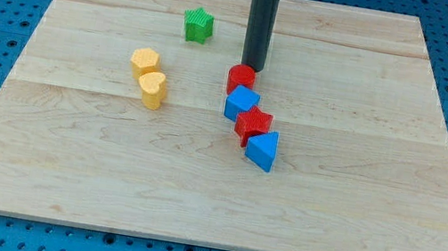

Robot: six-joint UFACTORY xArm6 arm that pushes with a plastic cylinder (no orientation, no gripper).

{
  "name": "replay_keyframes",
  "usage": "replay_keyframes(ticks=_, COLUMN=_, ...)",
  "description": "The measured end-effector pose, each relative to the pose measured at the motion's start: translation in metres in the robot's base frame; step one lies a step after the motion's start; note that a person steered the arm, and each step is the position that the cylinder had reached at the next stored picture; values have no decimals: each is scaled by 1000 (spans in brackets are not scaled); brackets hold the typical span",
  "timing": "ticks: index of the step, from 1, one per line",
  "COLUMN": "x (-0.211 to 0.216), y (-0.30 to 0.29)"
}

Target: Push the yellow blocks to the left side of the board

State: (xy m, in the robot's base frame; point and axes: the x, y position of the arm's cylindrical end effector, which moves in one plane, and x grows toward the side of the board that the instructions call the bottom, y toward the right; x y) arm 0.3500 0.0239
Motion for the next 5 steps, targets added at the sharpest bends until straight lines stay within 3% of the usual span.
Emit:
replay_keyframes(ticks=3, x=-7, y=-104)
replay_keyframes(ticks=5, x=60, y=-102)
